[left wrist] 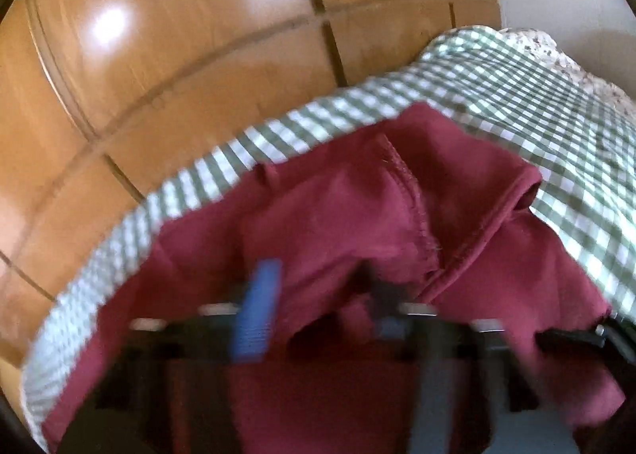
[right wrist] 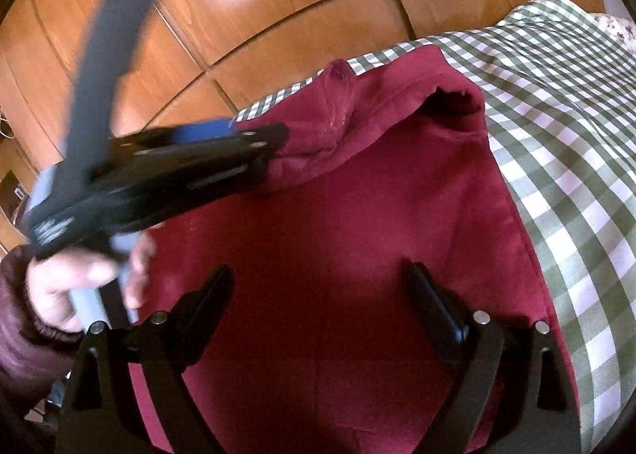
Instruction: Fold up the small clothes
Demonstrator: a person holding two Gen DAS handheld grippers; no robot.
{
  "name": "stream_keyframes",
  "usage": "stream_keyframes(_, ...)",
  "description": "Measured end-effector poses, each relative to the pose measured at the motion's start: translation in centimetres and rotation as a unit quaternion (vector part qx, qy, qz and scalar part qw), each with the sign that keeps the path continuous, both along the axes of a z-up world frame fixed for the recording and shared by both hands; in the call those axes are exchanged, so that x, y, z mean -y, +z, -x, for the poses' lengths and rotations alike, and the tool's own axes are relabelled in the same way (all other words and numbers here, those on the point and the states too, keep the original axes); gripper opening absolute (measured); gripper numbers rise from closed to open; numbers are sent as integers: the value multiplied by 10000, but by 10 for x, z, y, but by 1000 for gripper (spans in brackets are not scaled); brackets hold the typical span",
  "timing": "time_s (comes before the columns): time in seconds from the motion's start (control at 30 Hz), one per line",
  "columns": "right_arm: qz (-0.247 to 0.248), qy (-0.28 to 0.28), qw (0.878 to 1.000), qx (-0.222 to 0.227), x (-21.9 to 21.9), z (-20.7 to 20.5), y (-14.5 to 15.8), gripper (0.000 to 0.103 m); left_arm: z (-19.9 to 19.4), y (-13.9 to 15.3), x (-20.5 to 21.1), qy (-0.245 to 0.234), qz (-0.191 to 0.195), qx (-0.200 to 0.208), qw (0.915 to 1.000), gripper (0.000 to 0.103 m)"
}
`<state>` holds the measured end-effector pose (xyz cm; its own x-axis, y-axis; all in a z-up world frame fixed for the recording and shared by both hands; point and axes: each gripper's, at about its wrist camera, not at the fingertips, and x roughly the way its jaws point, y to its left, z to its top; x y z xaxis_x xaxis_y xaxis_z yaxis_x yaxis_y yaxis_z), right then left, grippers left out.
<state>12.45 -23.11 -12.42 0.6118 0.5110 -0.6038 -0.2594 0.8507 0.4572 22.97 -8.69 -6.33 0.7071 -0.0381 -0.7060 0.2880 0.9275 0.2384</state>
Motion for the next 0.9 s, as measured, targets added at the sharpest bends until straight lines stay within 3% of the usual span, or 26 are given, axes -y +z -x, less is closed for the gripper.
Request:
stream_keyframes(0.07, -16, -2, 10000, 10, 1, -1, 1, 91, 0, 10, -18, 263, 562, 73, 9980, 2)
stream_keyframes(0.13, -31, 16, 10000, 19, -1, -2, 2, 92, 0, 19, -43, 613, 1200, 49, 9909, 0)
stream_keyframes(0.2, -12, 21, 10000, 20, -2, -3, 2, 93, 1, 27, -84, 1003, 2242, -136, 9693, 0)
stream_keyframes(0.27, 7, 32, 10000, 24, -3, -3, 2, 93, 6, 25, -132, 1387, 3269, -325, 9343, 0)
stream_keyframes(0.33, 43, 36, 10000, 28, -4, -3, 1, 94, 13, 17, -166, 1755, 3749, -412, 9094, 0)
stream_keyframes(0.37, 66, 39, 10000, 31, -5, -1, 1, 94, 17, 12, -174, 1851, 3808, -447, 9049, 0)
stream_keyframes(0.4, 103, 40, 9999, 32, -7, -2, 1, 94, 21, 8, -181, 1933, 3752, -466, 9054, 0)
stream_keyframes(0.5, 160, 45, 9999, 34, -8, -1, 0, 95, 33, 10, -166, 1840, 2913, -229, 9385, 0)
stream_keyframes(0.53, 190, 44, 9998, 36, -10, -2, 0, 95, 35, 12, -158, 1689, 2655, -200, 9490, 6)
stream_keyframes(0.57, 207, 50, 9998, 40, -11, 0, 0, 96, 37, 14, -141, 1424, 2387, -210, 9604, 16)
stream_keyframes(0.63, 232, 48, 9997, 44, -12, 1, 0, 96, 40, 17, -119, 1089, 2043, -29, 9728, 70)
stream_keyframes(0.7, 222, 51, 9997, 48, -12, 2, 0, 96, 47, 21, -98, 769, 1649, 254, 9830, 75)
stream_keyframes(0.77, 207, 55, 9998, 54, -12, 2, -1, 96, 45, 20, -64, 247, 974, 321, 9944, 75)
stream_keyframes(0.9, 143, 68, 9999, 70, -11, 3, -1, 96, 35, 11, -23, -274, -49, 459, 9986, 72)
